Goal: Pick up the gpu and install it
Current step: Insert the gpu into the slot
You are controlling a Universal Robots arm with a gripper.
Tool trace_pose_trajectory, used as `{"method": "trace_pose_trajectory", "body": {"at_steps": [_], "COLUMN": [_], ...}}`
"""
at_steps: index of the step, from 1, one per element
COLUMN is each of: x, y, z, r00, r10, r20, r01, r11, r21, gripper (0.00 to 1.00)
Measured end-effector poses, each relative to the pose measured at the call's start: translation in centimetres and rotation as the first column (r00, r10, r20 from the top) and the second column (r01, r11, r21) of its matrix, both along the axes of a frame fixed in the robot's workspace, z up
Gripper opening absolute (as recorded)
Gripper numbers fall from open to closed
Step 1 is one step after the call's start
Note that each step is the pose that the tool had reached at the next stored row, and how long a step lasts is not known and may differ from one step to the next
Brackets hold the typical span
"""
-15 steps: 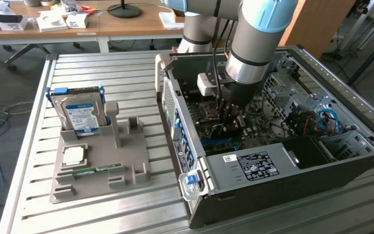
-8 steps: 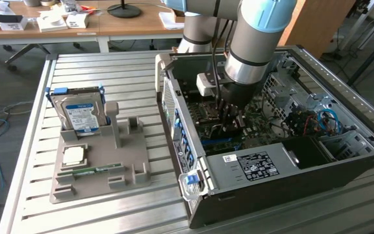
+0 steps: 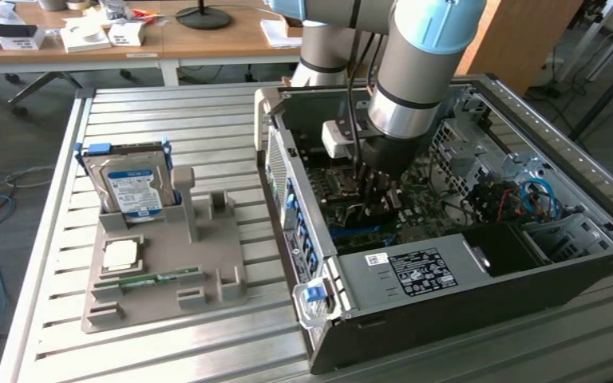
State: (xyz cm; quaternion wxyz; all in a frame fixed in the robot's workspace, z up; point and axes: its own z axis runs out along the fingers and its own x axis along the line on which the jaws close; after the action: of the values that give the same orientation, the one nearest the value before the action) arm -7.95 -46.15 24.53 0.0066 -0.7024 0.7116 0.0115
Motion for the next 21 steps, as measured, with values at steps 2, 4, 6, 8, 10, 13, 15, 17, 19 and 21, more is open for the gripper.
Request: {"method": "trace_pose_trajectory", "body": {"at_steps": [2,4,6,8,10,13,15,17,19,21], "x": [0.00,0.00,0.00,0.00,0.00,0.00,0.00,-0.01,0.00,0.00], "y": [0.01,0.01,0.01,0.01,0.01,0.01,0.01,0.01,0.01,0.01], "z": [-0.02,-0.10,-0.09,-0.08,-0.08,-0.08,-0.08,-0.08,-0.08,-0.08], "r00": [1.0000,1.0000,1.0000,1.0000,1.0000,1.0000,1.0000,1.0000,1.0000,1.0000], "r10": [0.000,0.000,0.000,0.000,0.000,0.000,0.000,0.000,0.000,0.000], "r20": [0.0001,0.0005,0.0004,0.0002,0.0002,0.0002,0.0002,0.0002,0.0002,0.0002], "r01": [0.000,0.000,0.000,0.000,0.000,0.000,0.000,0.000,0.000,0.000], "r11": [1.0000,1.0000,1.0000,1.0000,1.0000,1.0000,1.0000,1.0000,1.0000,1.0000], "r21": [0.0003,0.0011,0.0010,0.0006,0.0006,0.0006,0.0006,0.0006,0.0006,0.0006], "gripper": [0.26,0.26,0.26,0.26,0.26,0.26,0.26,0.27,0.34,0.34]}}
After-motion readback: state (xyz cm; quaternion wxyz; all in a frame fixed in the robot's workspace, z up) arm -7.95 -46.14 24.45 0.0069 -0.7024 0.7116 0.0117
